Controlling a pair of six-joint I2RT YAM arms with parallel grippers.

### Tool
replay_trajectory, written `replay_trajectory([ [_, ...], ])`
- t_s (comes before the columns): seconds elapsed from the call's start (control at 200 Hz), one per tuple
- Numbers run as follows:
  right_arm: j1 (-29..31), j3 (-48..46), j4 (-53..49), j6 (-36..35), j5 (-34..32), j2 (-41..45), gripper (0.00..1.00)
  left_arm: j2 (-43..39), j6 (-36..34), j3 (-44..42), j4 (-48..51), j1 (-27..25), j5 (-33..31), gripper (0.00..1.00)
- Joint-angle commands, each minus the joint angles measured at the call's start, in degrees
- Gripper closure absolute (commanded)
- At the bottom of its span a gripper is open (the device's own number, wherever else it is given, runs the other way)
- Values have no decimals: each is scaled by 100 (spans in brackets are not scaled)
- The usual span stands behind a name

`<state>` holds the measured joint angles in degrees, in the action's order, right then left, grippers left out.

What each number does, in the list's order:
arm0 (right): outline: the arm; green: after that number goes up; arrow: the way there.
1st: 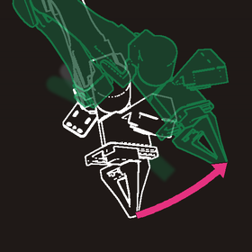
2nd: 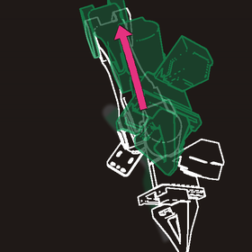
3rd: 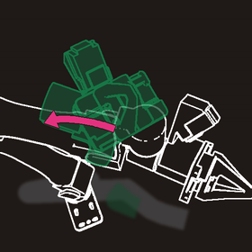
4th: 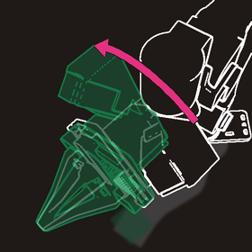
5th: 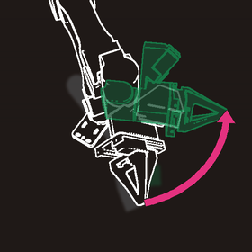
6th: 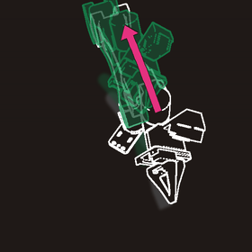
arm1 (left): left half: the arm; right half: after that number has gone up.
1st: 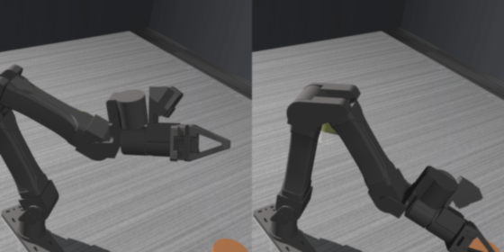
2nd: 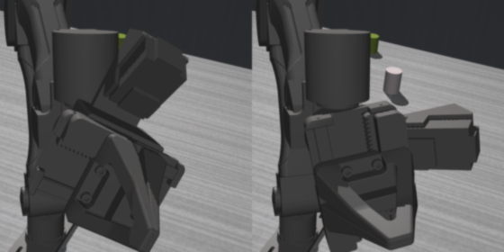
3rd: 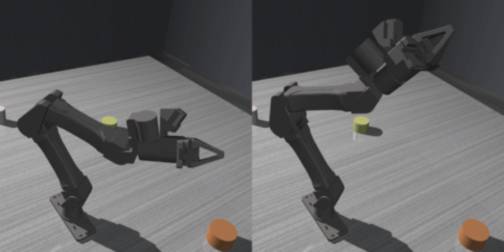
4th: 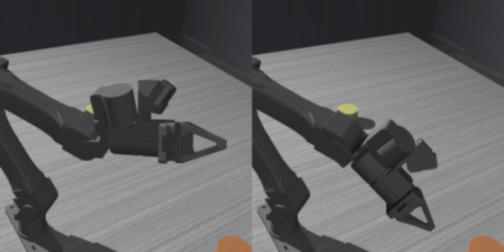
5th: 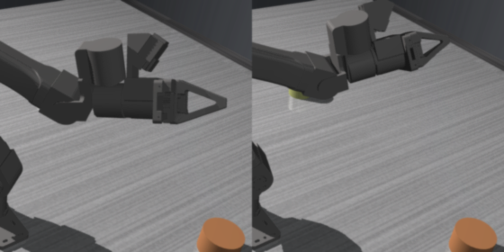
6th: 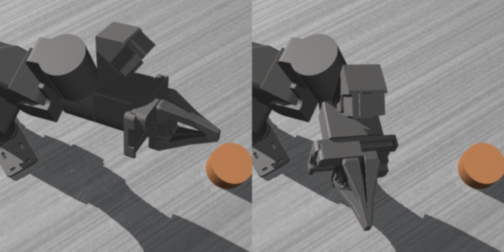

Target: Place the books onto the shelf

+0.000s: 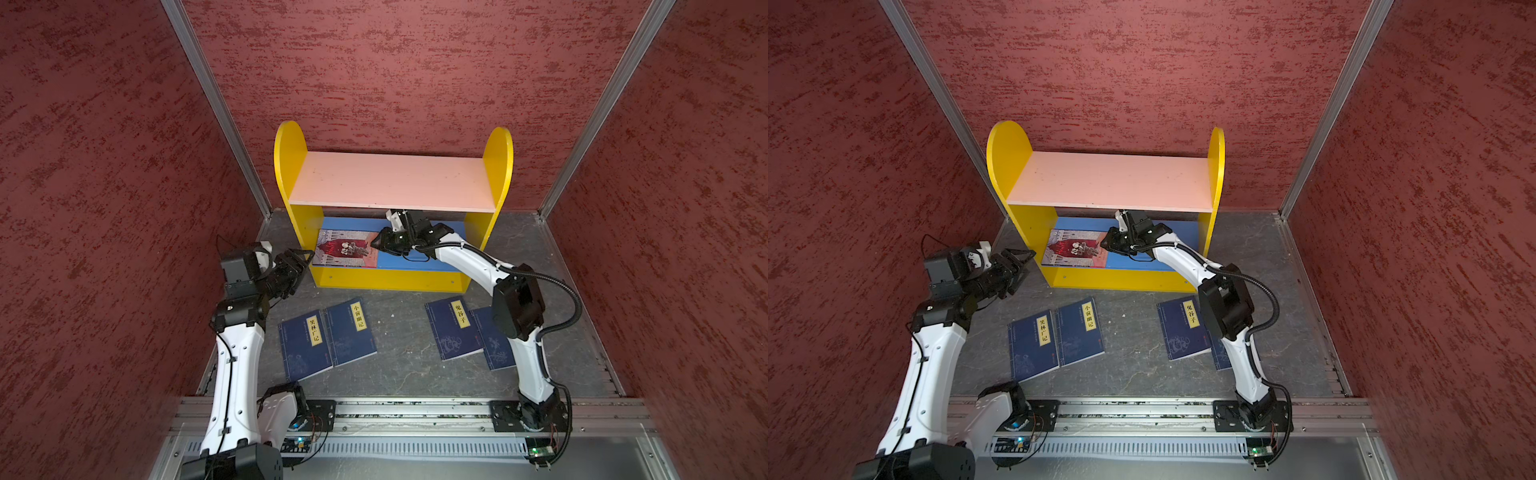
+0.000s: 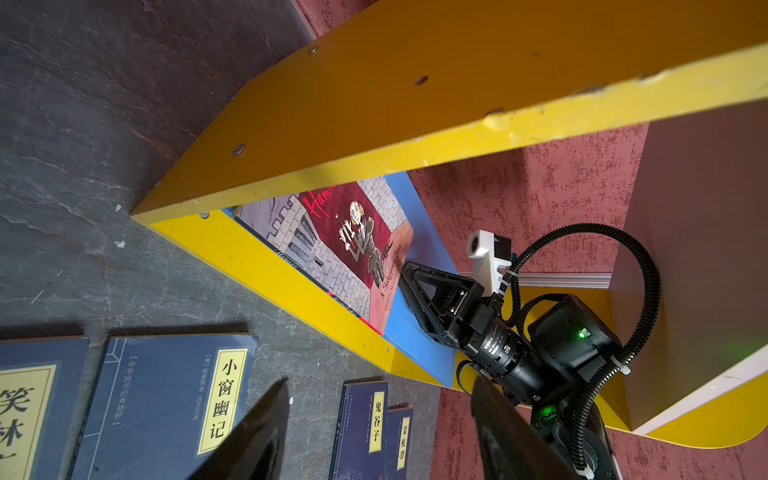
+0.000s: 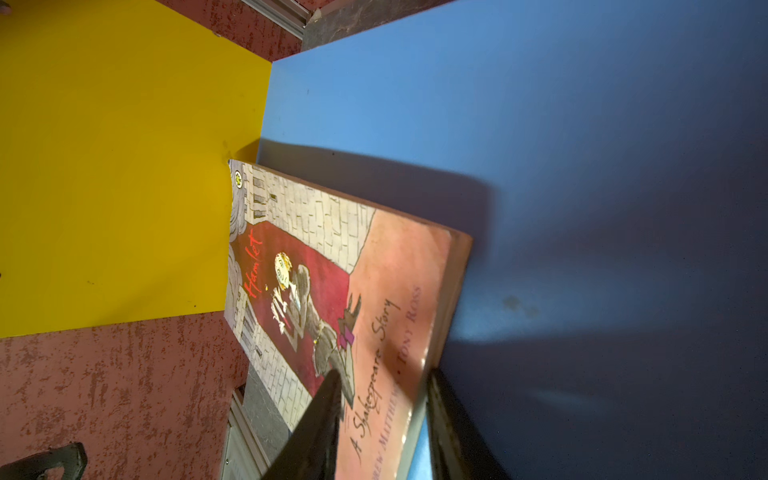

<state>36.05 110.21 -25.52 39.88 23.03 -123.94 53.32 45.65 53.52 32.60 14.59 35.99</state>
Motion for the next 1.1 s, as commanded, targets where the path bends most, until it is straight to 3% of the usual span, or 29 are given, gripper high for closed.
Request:
replay_trajectory([
  [0.0,51,194,205,38,143,-104,63,-15,5,27,27,58,49,30],
  [0.215,51,241,138,4,81,-113,62,-22,5,19,36,67,58,30],
  [0.621,51,245,-182,-265,-688,199,53,-49,23,49,94,90,127,30],
  [1.097,51,-1458,565,-161,-558,1665,56,-106,-207,-334,137,75,479,30],
])
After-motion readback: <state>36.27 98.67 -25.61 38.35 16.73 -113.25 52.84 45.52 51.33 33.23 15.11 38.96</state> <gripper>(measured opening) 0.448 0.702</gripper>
